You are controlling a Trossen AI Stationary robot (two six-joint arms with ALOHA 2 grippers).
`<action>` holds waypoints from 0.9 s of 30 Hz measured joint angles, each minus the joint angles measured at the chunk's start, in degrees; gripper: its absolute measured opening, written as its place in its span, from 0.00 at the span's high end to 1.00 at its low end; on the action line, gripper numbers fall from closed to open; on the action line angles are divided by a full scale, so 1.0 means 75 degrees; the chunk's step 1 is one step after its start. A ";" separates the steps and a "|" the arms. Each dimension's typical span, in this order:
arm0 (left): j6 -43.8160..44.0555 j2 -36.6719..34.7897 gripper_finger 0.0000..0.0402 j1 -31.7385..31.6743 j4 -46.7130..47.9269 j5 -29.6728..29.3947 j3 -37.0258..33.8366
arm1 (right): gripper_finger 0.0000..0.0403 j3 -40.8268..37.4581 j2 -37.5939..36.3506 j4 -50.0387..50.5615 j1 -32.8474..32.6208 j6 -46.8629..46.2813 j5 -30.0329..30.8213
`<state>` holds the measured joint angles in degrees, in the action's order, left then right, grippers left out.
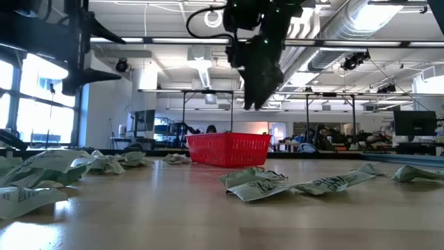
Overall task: Pick and place Stevia / Truvia into bins
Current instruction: Put the stevia packet into the red basket
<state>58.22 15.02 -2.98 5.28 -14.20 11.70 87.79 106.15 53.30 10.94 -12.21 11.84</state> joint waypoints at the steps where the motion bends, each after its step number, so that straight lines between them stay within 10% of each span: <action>1: 0.0155 0.0250 0.09 0.0006 -0.0032 0.0029 0.0003 | 0.25 -0.0067 -0.0001 0.0171 0.0031 0.0048 0.0124; 13: 0.1030 0.4733 0.09 -0.0006 -0.0178 -0.0194 0.1343 | 0.31 -0.2091 -0.0830 0.0850 0.0334 -0.1408 0.0729; 27: -0.1361 0.9630 0.18 -0.0862 0.2759 0.0619 0.5076 | 0.31 -0.4923 -0.3491 0.0539 0.0141 -0.4522 0.0958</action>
<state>48.01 87.25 -9.45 25.97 -9.56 49.78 50.86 79.97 57.34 11.99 -46.13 19.02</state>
